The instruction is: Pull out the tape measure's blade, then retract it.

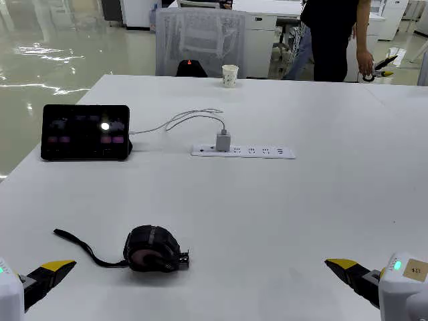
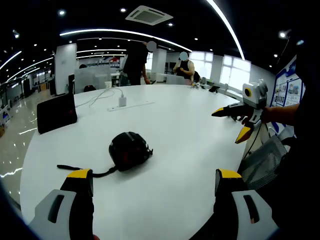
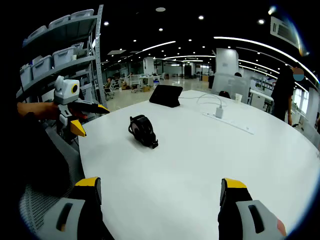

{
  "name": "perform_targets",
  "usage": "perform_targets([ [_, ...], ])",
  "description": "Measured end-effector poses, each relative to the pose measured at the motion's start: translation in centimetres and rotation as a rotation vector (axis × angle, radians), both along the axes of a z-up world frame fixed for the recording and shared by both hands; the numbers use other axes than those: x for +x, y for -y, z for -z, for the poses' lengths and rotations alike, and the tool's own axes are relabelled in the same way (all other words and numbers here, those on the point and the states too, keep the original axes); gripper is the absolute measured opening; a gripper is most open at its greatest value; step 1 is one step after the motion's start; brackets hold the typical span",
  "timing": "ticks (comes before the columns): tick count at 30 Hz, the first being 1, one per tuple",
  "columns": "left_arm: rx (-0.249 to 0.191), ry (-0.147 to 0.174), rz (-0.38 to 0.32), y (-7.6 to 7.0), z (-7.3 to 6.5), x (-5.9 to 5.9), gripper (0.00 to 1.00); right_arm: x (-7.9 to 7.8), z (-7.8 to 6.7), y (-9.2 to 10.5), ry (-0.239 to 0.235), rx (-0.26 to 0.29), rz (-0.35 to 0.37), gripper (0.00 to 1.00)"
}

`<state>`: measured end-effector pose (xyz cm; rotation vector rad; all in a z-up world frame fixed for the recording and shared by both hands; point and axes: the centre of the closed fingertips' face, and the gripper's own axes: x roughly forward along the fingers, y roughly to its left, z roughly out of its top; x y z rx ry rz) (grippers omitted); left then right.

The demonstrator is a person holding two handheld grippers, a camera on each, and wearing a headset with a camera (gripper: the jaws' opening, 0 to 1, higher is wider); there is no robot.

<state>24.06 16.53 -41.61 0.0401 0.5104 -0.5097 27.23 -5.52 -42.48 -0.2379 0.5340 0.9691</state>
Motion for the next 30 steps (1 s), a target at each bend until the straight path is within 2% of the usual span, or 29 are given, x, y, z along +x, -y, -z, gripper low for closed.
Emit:
perform_targets([
  [30, 0.022, -0.007, 0.013, -0.05, 0.12, 0.07, 0.99, 0.07, 0.4, -0.01, 0.004, -0.026, -0.019, 0.99],
])
